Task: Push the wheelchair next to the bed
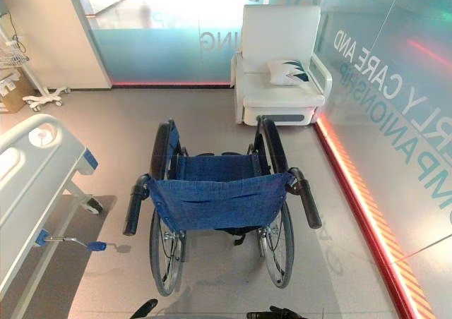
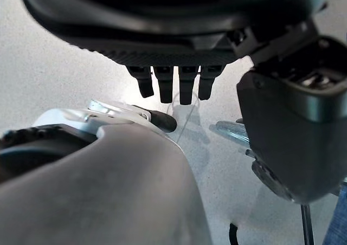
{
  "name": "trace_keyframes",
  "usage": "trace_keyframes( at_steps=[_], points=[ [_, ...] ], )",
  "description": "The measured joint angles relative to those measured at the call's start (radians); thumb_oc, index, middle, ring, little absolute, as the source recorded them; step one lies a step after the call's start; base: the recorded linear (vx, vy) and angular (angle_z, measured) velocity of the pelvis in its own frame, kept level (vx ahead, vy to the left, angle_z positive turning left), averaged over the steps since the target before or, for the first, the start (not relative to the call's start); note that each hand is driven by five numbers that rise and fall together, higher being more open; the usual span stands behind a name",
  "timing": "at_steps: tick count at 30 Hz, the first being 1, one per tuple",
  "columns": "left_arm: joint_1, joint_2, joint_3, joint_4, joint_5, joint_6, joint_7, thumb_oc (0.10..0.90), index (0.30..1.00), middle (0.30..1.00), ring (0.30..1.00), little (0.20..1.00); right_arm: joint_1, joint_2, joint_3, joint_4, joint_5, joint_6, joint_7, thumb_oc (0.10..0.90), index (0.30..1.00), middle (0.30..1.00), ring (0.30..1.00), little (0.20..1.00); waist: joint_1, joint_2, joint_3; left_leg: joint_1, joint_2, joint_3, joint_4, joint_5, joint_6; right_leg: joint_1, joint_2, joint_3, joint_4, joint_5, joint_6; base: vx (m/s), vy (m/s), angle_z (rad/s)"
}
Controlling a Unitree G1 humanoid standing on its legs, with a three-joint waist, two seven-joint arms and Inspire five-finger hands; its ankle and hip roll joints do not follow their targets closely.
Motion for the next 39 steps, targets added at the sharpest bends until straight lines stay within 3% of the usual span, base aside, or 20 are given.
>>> trace_keyframes(
  at_steps=[31,36,39],
  points=[
    [-0.001,0.000,0.010,0.001,-0.012,0.019,-0.001,0.800,0.900,0.900,0.900,0.900,0.000,0.003,0.000,0.006,0.001,0.001,-0.023,0.800,0.900,0.900,0.900,0.900,0.001,-0.001,-0.002,0.018,0.000,-0.001,0.000,0.000,0.000,0.020,0.000,-0.001,0.000,0.000,0.000,0.00,0.000,0.00],
    [0.001,-0.004,0.054,0.000,-0.128,0.017,-0.008,0.800,0.900,0.900,0.900,0.900,0.003,0.003,-0.021,0.010,0.046,0.004,-0.043,0.800,0.900,0.900,0.900,0.900,0.002,0.000,-0.003,0.021,0.001,-0.001,0.000,-0.001,-0.001,0.023,0.000,-0.002,0.000,0.000,-0.001,0.02,-0.004,0.00],
    [0.004,0.013,0.062,-0.034,-0.148,0.012,-0.067,0.800,0.900,0.900,0.900,0.900,0.018,-0.011,-0.083,0.009,0.123,0.023,-0.043,0.800,0.900,0.900,0.900,0.900,0.008,0.003,-0.005,0.020,0.001,-0.003,0.000,0.000,0.000,0.023,0.000,-0.003,0.000,0.000,-0.001,0.00,-0.011,0.00]
  ],
)
